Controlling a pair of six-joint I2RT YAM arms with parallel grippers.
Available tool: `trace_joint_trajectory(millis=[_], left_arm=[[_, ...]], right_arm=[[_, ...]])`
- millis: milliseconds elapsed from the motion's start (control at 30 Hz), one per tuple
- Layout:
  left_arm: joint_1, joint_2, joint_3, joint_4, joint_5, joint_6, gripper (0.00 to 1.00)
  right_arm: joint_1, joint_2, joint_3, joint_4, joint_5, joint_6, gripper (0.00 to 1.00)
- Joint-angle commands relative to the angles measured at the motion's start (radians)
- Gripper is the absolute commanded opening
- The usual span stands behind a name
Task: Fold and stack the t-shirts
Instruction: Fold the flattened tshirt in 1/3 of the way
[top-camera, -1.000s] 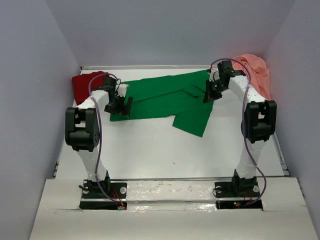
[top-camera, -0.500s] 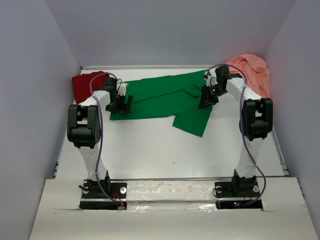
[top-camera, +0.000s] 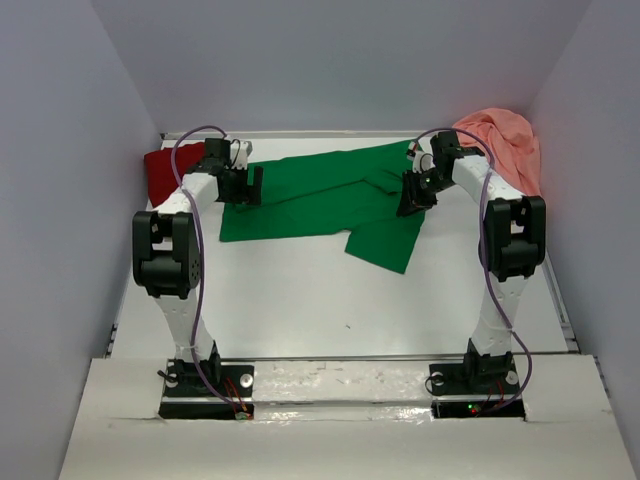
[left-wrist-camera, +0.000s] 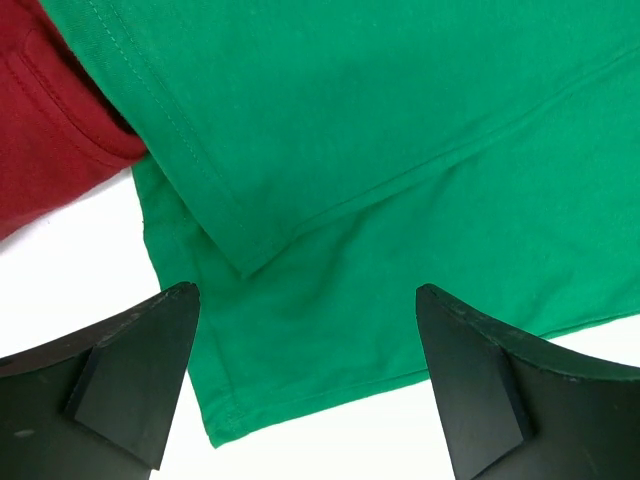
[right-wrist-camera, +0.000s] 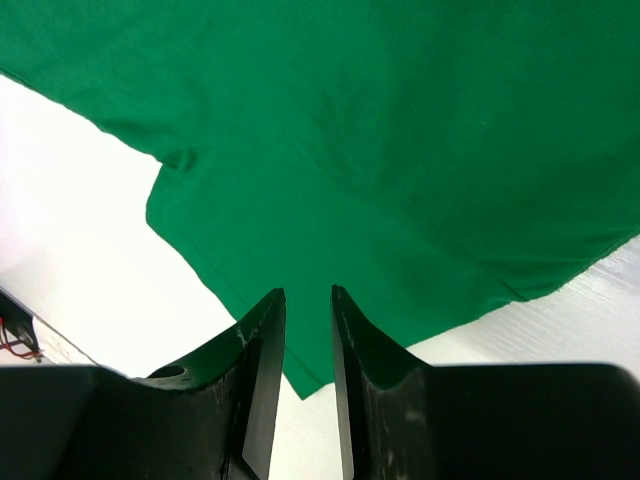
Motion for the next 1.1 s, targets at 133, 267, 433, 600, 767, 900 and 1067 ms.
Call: trace_joint_trajectory(millis=[133,267,433,600,767,900,1067], left_arm=[[0.004,0.012,0.038,0.009,-0.006,-0.023,0.99],[0.003,0.018,0.018,0.022,-0.011,-0.024,0.99],[0.003,0.024,-0.006,0.048,-0.017,-0.024,0.99],[0.001,0.038,-0.017,0.077,-0.02,-0.038,0.98],[0.001,0.047,-0.019,0.105,-0.031,-0.049,0.97],[-0.002,0.073,-0.013,0.097,-0.036,-0.059,0.94],[-0.004,0.084,-0.025,0.093,-0.049,-0.069,0.89]], right_arm=[[0.008,-0.034,0.021,0.014,0.002,-0.016,0.3],[0.008,-0.036,0.028,0.011,0.007,-0.016,0.3],[0.008,-0.039,0.031,0.008,-0.003,-0.016,0.3],[0.008,-0.052,0.023,0.002,-0.007,-0.018,0.29],[0.008,-0.06,0.014,0.003,-0.01,-0.021,0.29],[0.008,-0.066,0.014,-0.001,-0.009,-0.022,0.29],[0.008,-0.068,0.017,-0.004,-0.003,-0.025,0.29]])
